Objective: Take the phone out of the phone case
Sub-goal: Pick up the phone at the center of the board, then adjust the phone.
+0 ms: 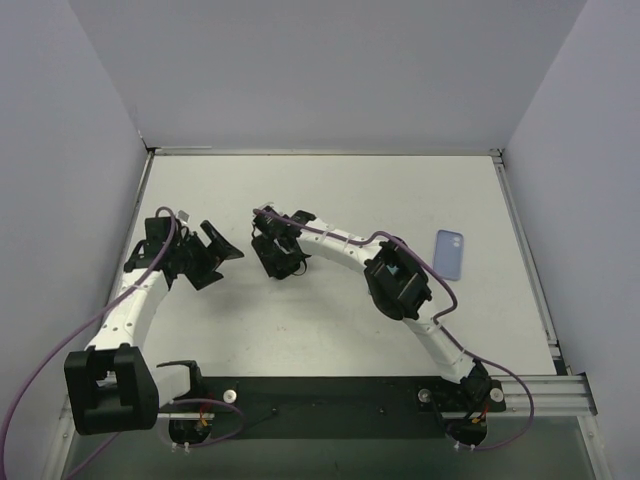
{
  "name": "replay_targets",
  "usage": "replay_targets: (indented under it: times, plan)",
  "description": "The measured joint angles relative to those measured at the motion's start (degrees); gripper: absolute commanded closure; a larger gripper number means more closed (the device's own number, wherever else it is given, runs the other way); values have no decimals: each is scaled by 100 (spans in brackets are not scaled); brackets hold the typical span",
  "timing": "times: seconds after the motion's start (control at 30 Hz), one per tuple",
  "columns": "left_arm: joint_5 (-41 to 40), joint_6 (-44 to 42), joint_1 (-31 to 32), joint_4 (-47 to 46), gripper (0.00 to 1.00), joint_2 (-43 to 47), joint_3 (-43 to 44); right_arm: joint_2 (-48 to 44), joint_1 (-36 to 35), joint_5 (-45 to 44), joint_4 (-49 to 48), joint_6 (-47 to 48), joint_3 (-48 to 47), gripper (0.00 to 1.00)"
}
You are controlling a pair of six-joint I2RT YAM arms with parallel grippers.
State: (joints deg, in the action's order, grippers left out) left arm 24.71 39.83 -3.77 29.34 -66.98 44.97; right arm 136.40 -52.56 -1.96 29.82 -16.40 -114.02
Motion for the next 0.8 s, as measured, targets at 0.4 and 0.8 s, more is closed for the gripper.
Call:
replay_targets:
  times: [0.4, 0.8]
  plan:
    - [748, 704, 74, -1220, 2, -334, -1034, -1543, 260, 892, -1093, -767, 2345, 98]
    - [1082, 1810, 1246, -3069, 10, -1665, -1429, -2529, 330, 1440, -1910, -1598, 3729, 99]
